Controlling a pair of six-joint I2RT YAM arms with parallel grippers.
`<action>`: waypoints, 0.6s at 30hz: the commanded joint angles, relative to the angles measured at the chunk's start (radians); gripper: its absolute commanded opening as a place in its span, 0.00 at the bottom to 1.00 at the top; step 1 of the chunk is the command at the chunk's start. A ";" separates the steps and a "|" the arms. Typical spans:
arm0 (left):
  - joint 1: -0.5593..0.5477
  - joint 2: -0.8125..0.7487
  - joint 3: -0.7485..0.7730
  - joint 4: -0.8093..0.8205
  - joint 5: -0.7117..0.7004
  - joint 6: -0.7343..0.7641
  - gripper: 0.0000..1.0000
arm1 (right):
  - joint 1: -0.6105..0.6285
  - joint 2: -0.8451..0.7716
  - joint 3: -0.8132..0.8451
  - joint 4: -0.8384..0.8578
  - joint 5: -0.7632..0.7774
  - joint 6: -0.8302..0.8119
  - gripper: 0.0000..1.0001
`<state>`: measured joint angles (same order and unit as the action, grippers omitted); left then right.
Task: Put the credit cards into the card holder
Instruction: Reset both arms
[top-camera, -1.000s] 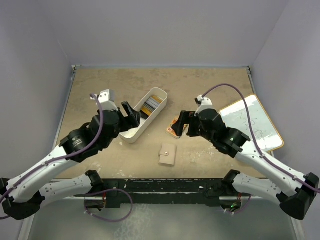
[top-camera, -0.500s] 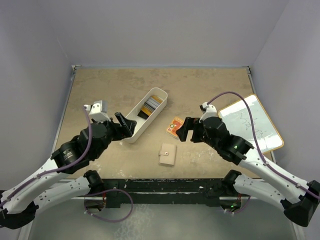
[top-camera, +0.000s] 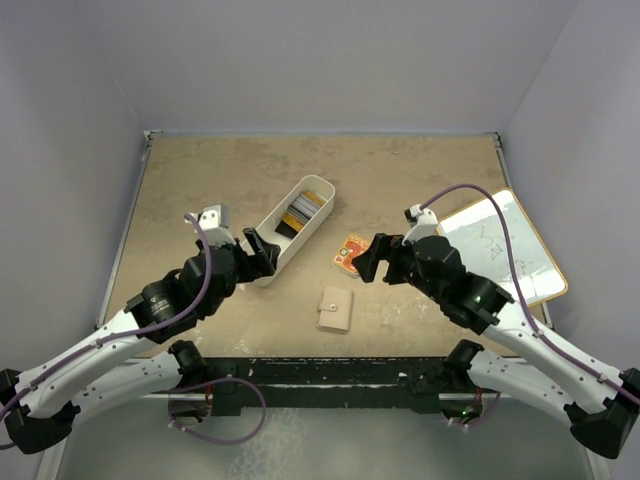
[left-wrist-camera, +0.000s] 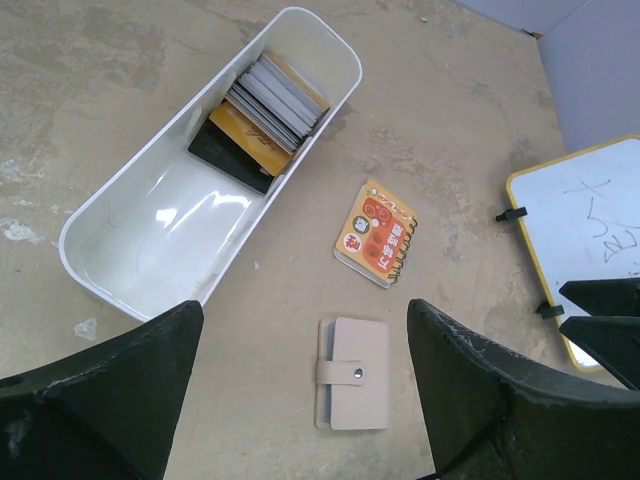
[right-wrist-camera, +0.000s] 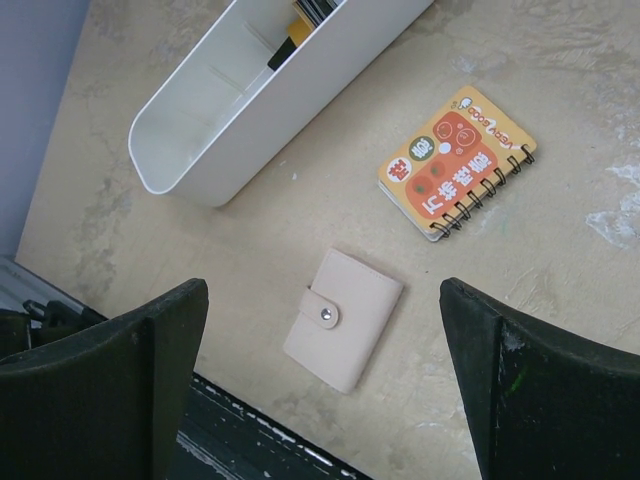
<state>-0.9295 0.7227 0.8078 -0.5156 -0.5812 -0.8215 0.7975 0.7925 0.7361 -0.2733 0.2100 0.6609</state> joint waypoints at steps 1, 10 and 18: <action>0.003 -0.025 -0.022 0.082 0.007 -0.013 0.80 | -0.002 -0.020 0.005 0.051 -0.017 0.003 1.00; 0.003 -0.010 -0.001 0.104 0.013 0.021 0.80 | -0.003 -0.060 0.012 0.113 -0.057 -0.064 1.00; 0.003 -0.013 0.035 0.129 0.030 0.039 0.80 | -0.002 -0.033 0.035 0.059 -0.039 -0.043 1.00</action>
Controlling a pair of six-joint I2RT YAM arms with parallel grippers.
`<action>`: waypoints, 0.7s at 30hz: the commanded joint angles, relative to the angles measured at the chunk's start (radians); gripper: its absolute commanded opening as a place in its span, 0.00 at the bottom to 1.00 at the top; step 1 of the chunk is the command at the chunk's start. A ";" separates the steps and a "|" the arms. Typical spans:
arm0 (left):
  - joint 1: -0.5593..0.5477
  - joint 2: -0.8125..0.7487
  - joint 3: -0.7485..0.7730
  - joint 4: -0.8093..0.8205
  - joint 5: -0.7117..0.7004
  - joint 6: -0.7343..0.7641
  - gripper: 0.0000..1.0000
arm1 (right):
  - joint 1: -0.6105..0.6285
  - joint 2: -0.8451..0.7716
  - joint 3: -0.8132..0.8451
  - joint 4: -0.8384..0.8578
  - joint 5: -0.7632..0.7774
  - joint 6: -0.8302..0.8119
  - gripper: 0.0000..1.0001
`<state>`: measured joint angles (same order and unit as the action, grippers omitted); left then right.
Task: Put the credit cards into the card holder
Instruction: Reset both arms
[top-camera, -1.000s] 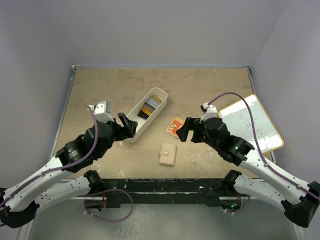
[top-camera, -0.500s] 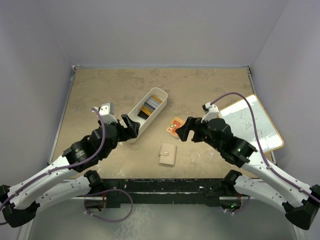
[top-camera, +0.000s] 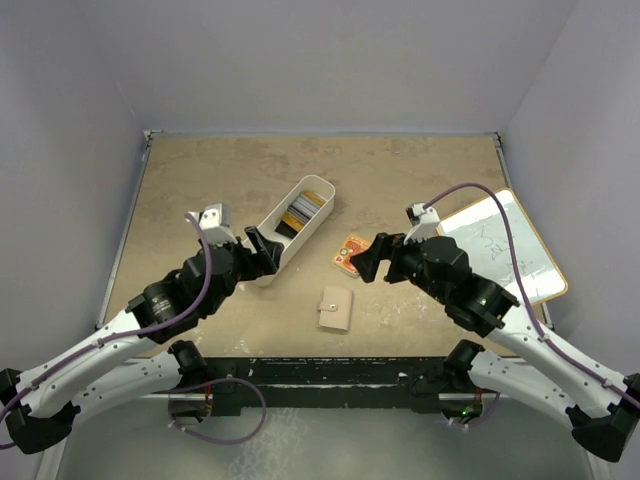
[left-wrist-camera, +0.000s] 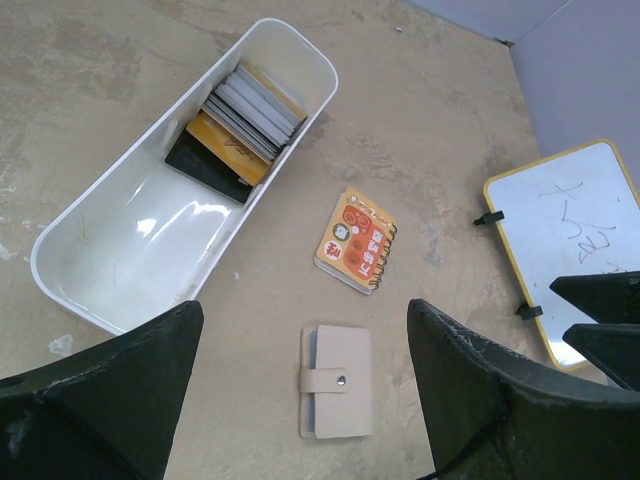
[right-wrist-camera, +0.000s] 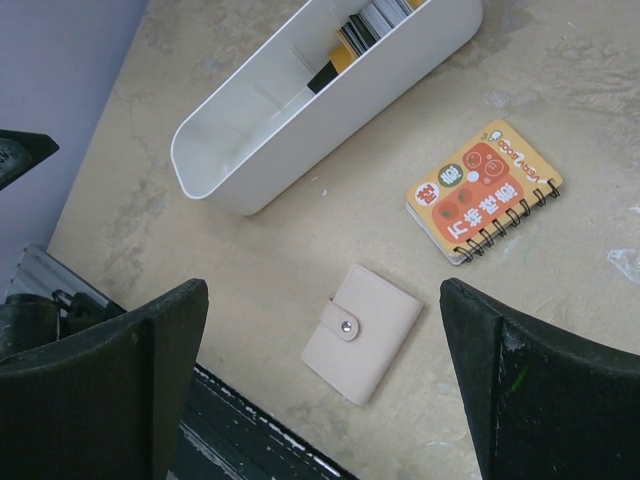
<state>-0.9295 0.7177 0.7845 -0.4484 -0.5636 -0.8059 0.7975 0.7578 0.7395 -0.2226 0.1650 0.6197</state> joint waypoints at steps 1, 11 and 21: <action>0.004 -0.011 0.058 0.063 0.013 0.022 0.80 | -0.002 0.001 0.024 0.018 0.003 0.003 1.00; 0.003 -0.031 0.032 0.080 0.015 0.009 0.80 | -0.003 0.010 -0.020 0.032 -0.018 0.033 1.00; 0.003 -0.053 -0.091 0.107 0.013 -0.022 0.79 | -0.002 -0.005 0.037 0.000 0.011 0.006 1.00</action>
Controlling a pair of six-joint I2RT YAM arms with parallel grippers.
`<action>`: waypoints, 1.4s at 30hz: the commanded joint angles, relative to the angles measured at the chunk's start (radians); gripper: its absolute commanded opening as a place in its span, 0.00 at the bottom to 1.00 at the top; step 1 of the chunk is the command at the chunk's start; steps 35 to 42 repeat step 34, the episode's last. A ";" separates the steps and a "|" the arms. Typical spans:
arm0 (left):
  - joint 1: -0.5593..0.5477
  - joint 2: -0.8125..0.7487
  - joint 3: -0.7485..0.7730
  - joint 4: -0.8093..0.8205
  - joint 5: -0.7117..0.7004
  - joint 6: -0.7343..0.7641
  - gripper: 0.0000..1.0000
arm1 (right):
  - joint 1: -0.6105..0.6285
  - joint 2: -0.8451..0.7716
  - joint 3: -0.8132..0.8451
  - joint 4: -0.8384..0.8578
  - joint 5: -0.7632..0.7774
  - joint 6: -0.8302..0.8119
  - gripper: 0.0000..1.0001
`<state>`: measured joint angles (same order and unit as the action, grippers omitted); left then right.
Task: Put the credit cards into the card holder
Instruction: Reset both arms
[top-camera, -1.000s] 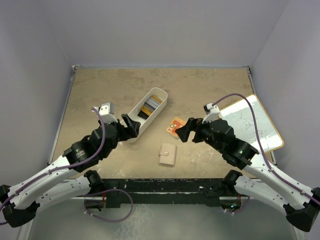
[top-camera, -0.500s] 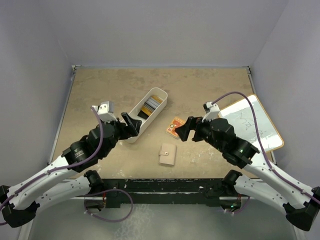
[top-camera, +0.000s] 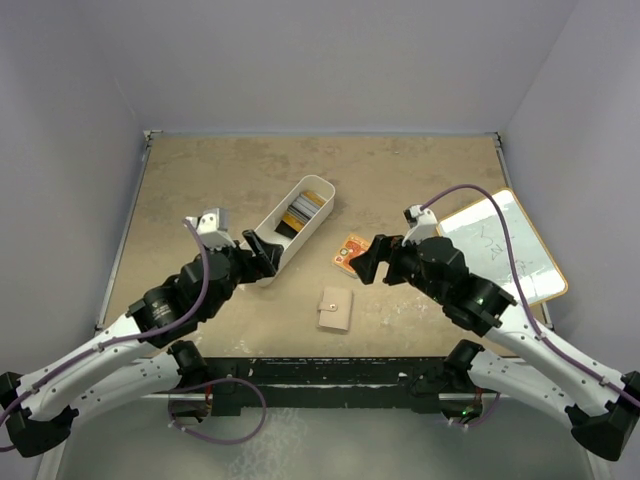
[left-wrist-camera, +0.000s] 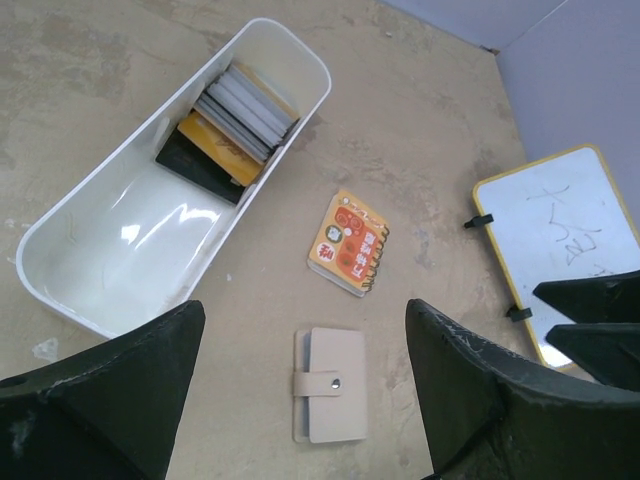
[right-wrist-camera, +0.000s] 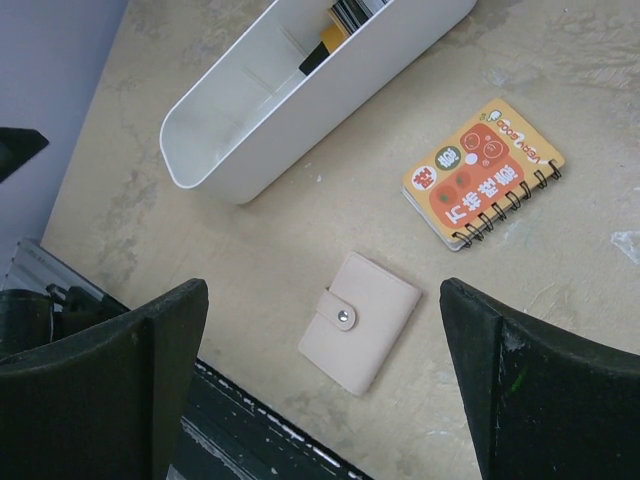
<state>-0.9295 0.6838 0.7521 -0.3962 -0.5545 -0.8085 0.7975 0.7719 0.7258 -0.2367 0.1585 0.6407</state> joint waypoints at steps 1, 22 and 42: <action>0.003 -0.021 -0.069 0.061 0.006 -0.025 0.79 | -0.003 -0.020 0.048 0.016 0.017 -0.013 1.00; 0.003 -0.014 0.100 -0.004 -0.029 0.034 0.80 | -0.001 -0.009 0.116 -0.033 0.065 -0.062 1.00; 0.003 -0.041 0.012 0.040 -0.006 0.062 0.81 | -0.001 -0.013 0.034 0.024 0.022 -0.013 1.00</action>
